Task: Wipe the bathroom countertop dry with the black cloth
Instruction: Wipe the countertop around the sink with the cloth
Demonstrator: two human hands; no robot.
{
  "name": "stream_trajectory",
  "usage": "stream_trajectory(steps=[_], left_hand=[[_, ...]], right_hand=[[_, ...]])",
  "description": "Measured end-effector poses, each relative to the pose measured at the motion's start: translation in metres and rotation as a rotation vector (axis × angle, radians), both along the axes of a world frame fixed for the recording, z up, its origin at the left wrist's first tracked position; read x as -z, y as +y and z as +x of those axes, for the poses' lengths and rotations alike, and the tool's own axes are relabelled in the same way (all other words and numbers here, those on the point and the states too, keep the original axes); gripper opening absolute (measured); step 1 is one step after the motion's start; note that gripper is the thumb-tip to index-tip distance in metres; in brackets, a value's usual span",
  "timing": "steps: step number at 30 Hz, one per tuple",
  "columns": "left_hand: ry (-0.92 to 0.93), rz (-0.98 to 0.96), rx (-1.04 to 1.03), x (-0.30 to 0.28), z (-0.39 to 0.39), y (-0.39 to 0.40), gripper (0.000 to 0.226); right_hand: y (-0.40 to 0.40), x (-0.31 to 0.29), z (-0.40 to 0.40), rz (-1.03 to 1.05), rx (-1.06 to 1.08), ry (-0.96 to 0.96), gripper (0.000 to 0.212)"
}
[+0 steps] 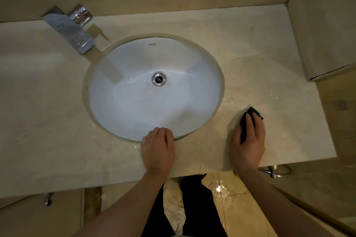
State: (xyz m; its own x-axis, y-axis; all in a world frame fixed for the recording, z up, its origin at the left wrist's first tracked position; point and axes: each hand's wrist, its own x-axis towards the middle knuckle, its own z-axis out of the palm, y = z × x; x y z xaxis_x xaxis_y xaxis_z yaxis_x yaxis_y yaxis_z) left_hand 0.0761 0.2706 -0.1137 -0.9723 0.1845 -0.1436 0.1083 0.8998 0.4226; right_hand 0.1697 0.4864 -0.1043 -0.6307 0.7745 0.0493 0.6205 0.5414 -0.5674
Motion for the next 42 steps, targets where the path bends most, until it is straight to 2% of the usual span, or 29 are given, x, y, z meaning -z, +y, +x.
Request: stream_trajectory(steps=[7, 14, 17, 20, 22, 26, 29, 33, 37, 42], left_hand=[[0.045, 0.005, 0.017, 0.001, 0.0, -0.001, 0.034], [0.068, -0.021, 0.044, 0.001, -0.001, -0.001, 0.034], [0.062, -0.025, 0.049, 0.001, -0.002, -0.001, 0.034], [0.076, -0.034, 0.053, 0.0, -0.003, -0.001, 0.031], [0.084, -0.046, 0.053, -0.001, -0.002, 0.0, 0.031], [0.072, -0.062, 0.037, 0.0, -0.002, 0.001, 0.032], [0.055, -0.063, 0.038, 0.001, -0.002, 0.001, 0.033], [0.035, -0.039, 0.038, 0.005, -0.002, 0.001, 0.032], [0.029, -0.021, 0.037, 0.003, -0.002, 0.003, 0.032], [0.022, -0.016, 0.039, -0.001, -0.003, 0.002, 0.031]], right_hand=[[-0.055, -0.002, -0.054, -0.063, 0.001, 0.02, 0.041], [-0.081, 0.003, -0.096, -0.079, -0.134, 0.119, 0.038], [-0.081, -0.01, -0.106, -0.223, -0.096, 0.204, 0.037], [-0.054, -0.036, -0.102, -0.392, 0.052, 0.334, 0.038], [-0.02, -0.05, -0.084, -0.358, 0.104, 0.332, 0.038], [0.047, -0.063, -0.02, -0.266, 0.171, 0.203, 0.036], [0.062, -0.055, 0.025, -0.232, 0.216, 0.113, 0.035], [0.039, -0.025, 0.049, -0.075, 0.149, -0.005, 0.037], [0.005, -0.01, 0.031, -0.045, 0.265, 0.033, 0.039], [-0.048, -0.005, -0.004, -0.057, 0.235, 0.088, 0.038]])
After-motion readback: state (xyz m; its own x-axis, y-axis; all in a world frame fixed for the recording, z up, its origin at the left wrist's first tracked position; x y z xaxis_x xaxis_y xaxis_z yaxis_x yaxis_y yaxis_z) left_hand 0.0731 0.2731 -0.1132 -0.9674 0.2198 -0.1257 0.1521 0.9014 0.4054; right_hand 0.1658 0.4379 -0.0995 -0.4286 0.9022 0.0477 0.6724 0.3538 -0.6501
